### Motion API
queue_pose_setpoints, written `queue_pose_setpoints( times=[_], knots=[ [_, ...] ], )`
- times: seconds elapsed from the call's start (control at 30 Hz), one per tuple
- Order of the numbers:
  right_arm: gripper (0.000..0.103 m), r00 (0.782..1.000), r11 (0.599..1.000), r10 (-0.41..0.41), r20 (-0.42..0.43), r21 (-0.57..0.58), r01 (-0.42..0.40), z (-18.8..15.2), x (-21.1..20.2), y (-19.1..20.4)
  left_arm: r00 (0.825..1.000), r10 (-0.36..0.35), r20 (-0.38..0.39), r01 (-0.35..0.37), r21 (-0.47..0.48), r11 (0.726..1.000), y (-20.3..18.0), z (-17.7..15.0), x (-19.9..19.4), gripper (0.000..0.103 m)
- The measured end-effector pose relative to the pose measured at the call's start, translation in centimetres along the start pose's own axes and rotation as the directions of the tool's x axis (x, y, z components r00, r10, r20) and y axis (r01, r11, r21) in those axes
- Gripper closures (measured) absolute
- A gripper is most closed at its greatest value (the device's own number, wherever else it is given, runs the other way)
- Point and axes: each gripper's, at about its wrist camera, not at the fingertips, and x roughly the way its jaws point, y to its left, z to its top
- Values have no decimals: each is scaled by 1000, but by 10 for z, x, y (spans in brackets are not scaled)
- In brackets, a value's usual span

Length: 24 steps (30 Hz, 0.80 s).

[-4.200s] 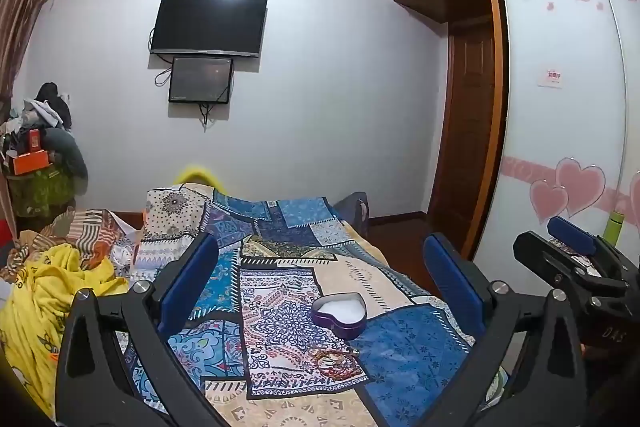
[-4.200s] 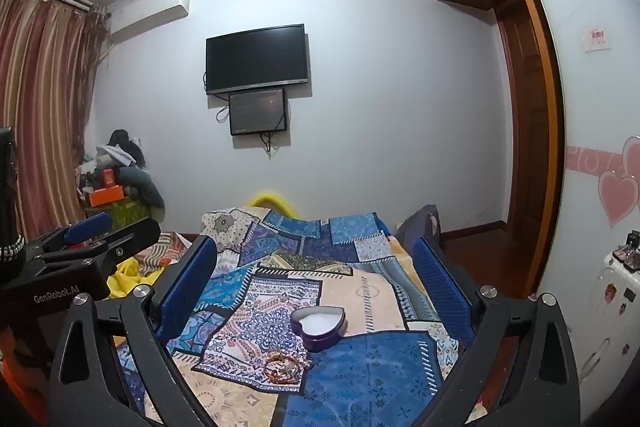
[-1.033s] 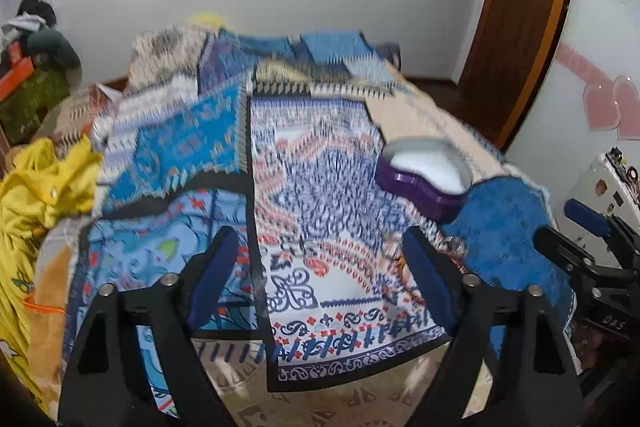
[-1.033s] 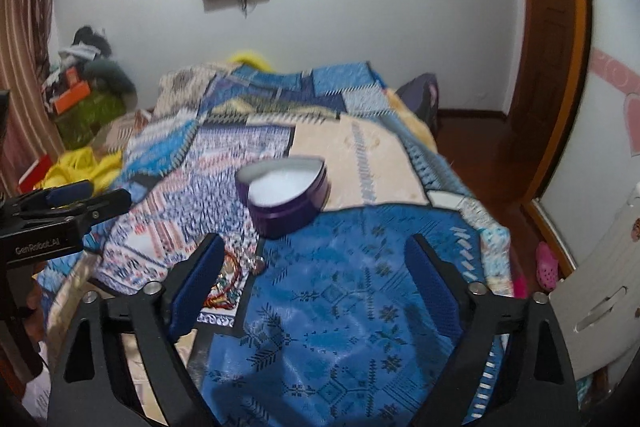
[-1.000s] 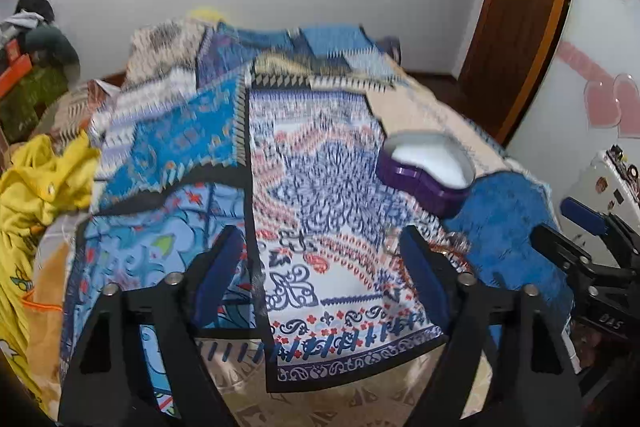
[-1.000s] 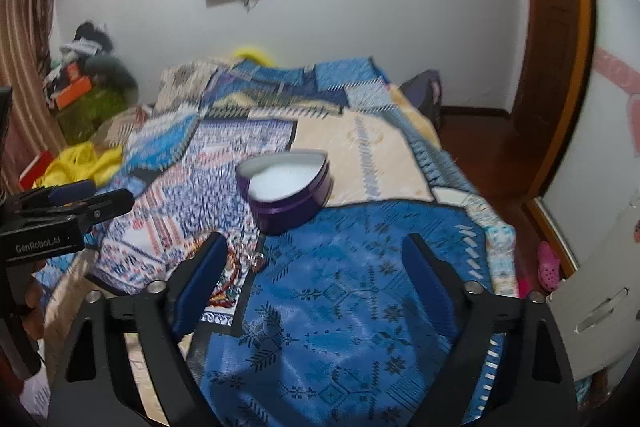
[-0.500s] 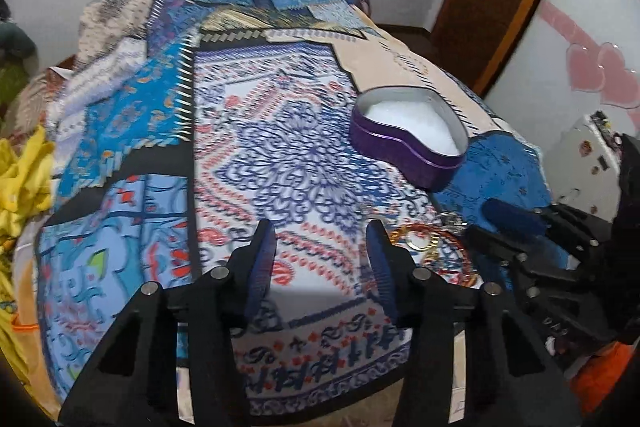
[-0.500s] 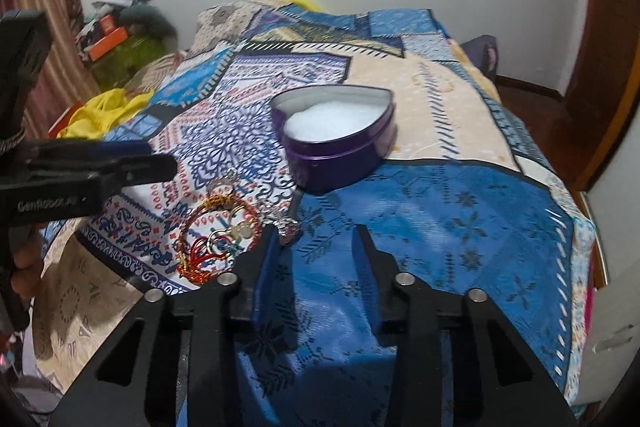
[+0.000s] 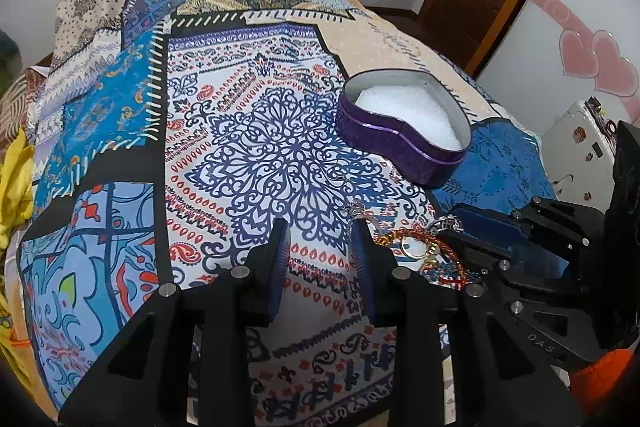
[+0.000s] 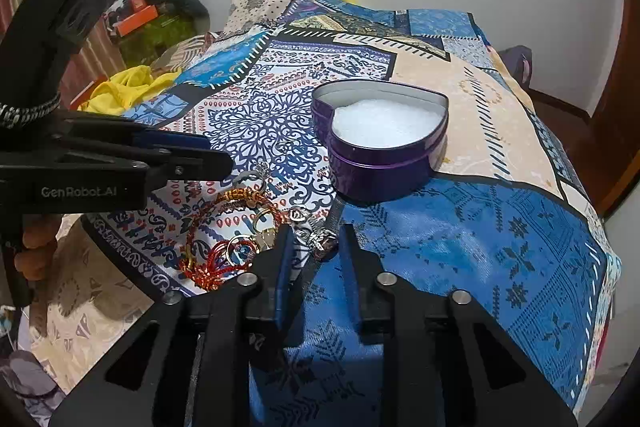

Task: Organize jewelry
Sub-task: 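Grasp the silver pendant with the right gripper while the left gripper grasps a silver ring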

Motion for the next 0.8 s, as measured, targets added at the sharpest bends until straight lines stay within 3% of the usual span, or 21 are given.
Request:
queue_pose_setpoints(
  times=[0.5,0.8],
  knots=[
    [88,999,996,-28,30,81,25,-7,-12,-15,996,-88,-36,85,-71,994,-9,8,14,71],
    [88,998,992,-43,45,119,37,-10,-19,-22,999,-28,-26,27,-29,999,-19,6,18,73]
  ],
)
